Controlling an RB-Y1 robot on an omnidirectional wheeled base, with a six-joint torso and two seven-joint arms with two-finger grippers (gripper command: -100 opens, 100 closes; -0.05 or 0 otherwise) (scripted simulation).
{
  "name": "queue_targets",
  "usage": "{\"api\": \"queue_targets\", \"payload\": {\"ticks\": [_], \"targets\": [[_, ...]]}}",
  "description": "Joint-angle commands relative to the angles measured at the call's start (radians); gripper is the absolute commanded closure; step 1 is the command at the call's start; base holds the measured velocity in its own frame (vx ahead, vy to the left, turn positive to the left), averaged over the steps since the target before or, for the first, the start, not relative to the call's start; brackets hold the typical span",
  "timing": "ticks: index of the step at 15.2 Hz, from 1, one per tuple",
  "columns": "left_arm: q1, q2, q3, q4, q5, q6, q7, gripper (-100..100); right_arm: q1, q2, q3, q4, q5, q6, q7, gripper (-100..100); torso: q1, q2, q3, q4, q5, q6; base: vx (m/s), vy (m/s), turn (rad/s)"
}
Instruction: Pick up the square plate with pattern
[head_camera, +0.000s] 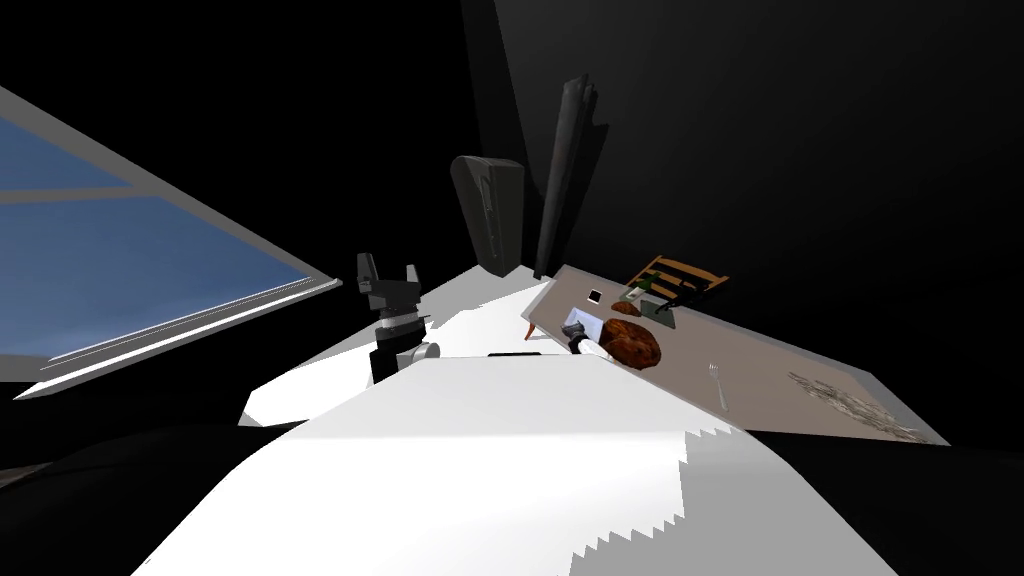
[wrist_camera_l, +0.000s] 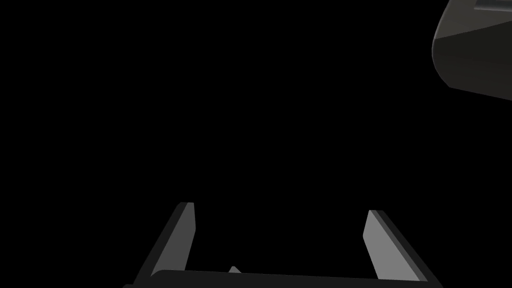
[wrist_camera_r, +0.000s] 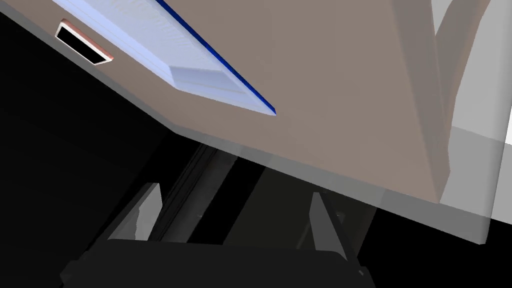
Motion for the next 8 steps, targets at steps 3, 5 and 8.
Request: {"api": "queue_targets", "payload": {"ticks": [3, 5, 8], "targets": [[0.000, 0.000, 0.000, 0.000, 0.000, 0.000, 0.000, 0, -0.033, -0.015, 0.033, 0.090, 0.075, 0.068, 0.046, -100, 0.000, 0.000, 0.000, 0.000, 0.000, 0.000, 0.003, 0.009, 0.058], [0.000, 0.000, 0.000, 0.000, 0.000, 0.000, 0.000, 0, -0.046, -0.020, 0.046, 0.138, 0.110, 0.096, 0.064, -100, 0.000, 0.000, 0.000, 0.000, 0.000, 0.000, 0.006, 0.009, 0.059], [0.000, 0.000, 0.000, 0.000, 0.000, 0.000, 0.000, 0, -0.058, -0.024, 0.058, 0.195, 0.144, 0.121, 0.081, -100, 0.000, 0.000, 0.000, 0.000, 0.000, 0.000, 0.005, 0.007, 0.033]]}}
